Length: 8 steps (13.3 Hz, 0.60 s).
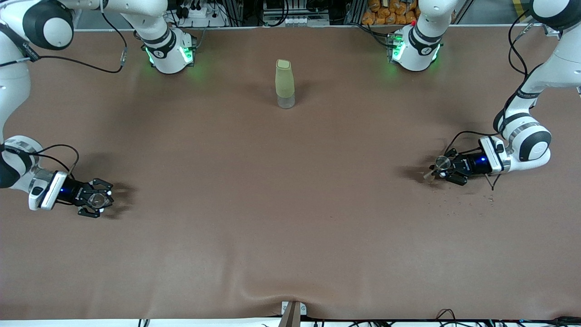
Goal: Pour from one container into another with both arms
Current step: 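Lower the beaker with the right gripper while the left gripper lowers the jigger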
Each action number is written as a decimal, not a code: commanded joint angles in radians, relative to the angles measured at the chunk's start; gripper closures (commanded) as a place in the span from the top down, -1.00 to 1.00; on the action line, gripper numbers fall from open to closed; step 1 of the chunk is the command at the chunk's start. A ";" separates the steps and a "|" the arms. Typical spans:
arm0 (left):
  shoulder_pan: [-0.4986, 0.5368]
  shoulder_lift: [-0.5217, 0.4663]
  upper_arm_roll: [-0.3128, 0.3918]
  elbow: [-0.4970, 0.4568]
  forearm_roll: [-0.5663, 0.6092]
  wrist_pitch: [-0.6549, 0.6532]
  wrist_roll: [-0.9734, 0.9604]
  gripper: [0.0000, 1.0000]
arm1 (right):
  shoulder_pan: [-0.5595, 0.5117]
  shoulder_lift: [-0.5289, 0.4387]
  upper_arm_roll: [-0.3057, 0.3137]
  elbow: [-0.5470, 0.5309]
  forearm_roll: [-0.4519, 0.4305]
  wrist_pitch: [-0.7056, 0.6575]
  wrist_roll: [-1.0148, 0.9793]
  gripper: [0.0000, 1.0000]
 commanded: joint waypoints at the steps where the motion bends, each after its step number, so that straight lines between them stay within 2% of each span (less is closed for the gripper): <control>1: 0.004 0.011 0.022 0.007 0.016 -0.032 -0.051 -1.00 | -0.035 0.062 0.025 0.065 -0.007 -0.029 -0.107 -1.00; 8: 0.004 0.021 0.062 0.036 0.016 -0.038 -0.065 -1.00 | -0.060 0.113 0.023 0.108 -0.007 -0.021 -0.197 -1.00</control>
